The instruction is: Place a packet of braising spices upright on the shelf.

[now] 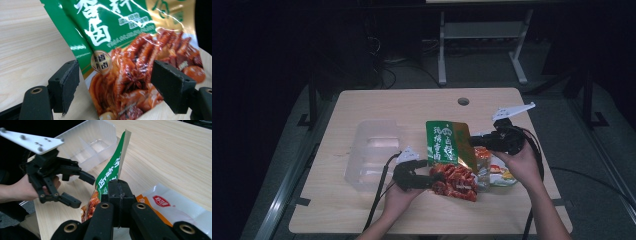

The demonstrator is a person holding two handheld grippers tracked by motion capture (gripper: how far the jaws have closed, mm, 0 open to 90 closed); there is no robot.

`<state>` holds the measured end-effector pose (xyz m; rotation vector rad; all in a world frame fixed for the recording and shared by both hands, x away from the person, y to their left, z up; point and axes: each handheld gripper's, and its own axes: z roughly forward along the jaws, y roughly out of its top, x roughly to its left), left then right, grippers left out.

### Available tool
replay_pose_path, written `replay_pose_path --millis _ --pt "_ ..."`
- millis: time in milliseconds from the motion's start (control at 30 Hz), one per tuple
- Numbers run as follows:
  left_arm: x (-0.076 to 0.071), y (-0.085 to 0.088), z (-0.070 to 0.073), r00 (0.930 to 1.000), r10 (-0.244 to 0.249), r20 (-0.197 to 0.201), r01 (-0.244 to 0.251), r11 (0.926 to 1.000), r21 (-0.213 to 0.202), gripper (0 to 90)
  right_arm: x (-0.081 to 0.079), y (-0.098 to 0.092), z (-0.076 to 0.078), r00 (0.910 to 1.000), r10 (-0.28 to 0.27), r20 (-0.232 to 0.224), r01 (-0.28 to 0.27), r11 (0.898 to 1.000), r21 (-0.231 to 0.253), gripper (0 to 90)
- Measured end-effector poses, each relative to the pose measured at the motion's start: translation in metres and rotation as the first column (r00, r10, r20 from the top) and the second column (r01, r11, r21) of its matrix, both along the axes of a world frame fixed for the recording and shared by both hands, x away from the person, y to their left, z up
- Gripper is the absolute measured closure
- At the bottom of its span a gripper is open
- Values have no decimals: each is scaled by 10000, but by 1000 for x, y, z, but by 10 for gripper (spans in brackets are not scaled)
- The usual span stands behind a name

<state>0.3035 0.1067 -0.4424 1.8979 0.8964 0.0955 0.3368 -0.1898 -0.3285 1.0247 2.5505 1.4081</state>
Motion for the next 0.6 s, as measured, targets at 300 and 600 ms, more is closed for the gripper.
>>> replay_pose_path --millis 300,600 --pt "15 -3 -6 9985 157 -526 -161 9999 -64 227 -2 -6 3 9999 77 119 -78 9999 64 900" --pt "24 -3 -4 9964 -328 -778 270 9969 -741 457 -4 -2 6 9995 269 172 -268 9996 -43 900"
